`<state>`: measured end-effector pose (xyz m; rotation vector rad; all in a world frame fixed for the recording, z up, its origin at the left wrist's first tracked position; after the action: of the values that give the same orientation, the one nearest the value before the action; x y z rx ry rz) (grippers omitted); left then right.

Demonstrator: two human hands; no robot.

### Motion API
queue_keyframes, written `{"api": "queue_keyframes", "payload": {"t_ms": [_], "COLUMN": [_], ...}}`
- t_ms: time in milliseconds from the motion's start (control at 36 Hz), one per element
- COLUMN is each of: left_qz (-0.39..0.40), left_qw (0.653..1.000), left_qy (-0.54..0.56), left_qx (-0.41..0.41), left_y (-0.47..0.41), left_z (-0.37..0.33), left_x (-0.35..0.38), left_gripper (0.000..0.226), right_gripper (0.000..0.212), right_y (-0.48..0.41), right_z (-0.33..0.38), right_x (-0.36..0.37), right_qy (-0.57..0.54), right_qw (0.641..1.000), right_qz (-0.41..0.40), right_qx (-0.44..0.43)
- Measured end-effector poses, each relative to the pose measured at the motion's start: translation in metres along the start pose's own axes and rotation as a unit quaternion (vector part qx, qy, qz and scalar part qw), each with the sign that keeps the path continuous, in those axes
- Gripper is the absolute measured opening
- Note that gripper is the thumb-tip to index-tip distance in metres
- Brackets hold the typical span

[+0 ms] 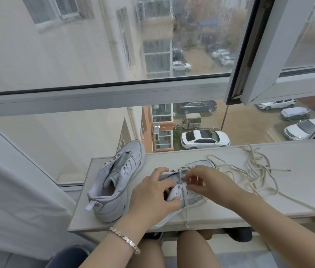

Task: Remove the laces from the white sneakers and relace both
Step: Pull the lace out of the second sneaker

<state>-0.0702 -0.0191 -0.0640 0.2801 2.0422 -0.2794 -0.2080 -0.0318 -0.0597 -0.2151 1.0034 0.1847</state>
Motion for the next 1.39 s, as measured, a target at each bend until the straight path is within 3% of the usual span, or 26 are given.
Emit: {"api": "queue_keyframes", "payload": {"t_ms": [333,389,500,583,806,1000,1083,1167,1250,1389], "left_qz": [0.01,-0.007,-0.071,-0.107,-0.064,-0.037,-0.035,-0.032,-0.018,-0.02], "left_qw": [1.0,1.0,0.996,0.992,0.992,0.994,0.995,0.996,0.996,0.997], "left_qy": [-0.013,0.0,-0.021,0.001,0.096,0.044,0.016,0.006,0.007,0.003], "left_qx": [0.023,0.024,0.047,0.07,0.046,0.092,0.093,0.086,0.083,0.073], "left_y": [0.001,0.001,0.0,0.001,-0.005,0.001,0.002,0.001,0.0,0.0], "left_z": [-0.003,-0.004,-0.013,-0.02,-0.008,-0.017,-0.017,-0.014,-0.015,-0.013], "left_x": [-0.001,-0.004,-0.009,-0.011,-0.011,-0.011,-0.012,-0.011,-0.008,-0.007], "left_gripper": [0.026,0.023,0.025,0.017,0.007,0.018,0.02,0.022,0.022,0.021], "right_gripper": [0.007,0.003,0.015,0.007,0.005,0.014,0.012,0.01,0.009,0.014], "right_y": [-0.018,-0.02,-0.017,-0.013,-0.005,0.009,0.012,0.014,0.012,0.007], "right_z": [0.01,0.01,0.009,0.008,0.013,0.029,0.031,0.025,0.004,-0.024], "right_x": [-0.001,0.003,0.009,0.009,-0.003,-0.018,-0.021,-0.022,-0.017,-0.001], "right_qy": [0.032,0.028,0.018,-0.005,-0.068,-0.007,0.016,-0.01,-0.037,-0.109], "right_qw": [0.994,0.99,0.988,0.988,0.991,0.978,0.972,0.973,0.974,0.949], "right_qz": [0.093,0.124,0.146,0.142,0.067,-0.059,-0.112,-0.181,-0.223,-0.202], "right_qx": [-0.053,-0.054,-0.056,-0.056,-0.092,-0.199,-0.205,-0.146,-0.023,0.216]}}
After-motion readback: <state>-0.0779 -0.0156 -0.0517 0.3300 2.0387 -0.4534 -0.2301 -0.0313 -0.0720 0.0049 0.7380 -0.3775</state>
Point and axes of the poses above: each hand's wrist, its own y-axis away from the middle knuckle, its own x-axis out of the palm, z = x × y, the point moved 8 cm from there along -y, towards the middle knuckle, and after that the axes turned 7 degrees about -z, right-handed, at the moved point
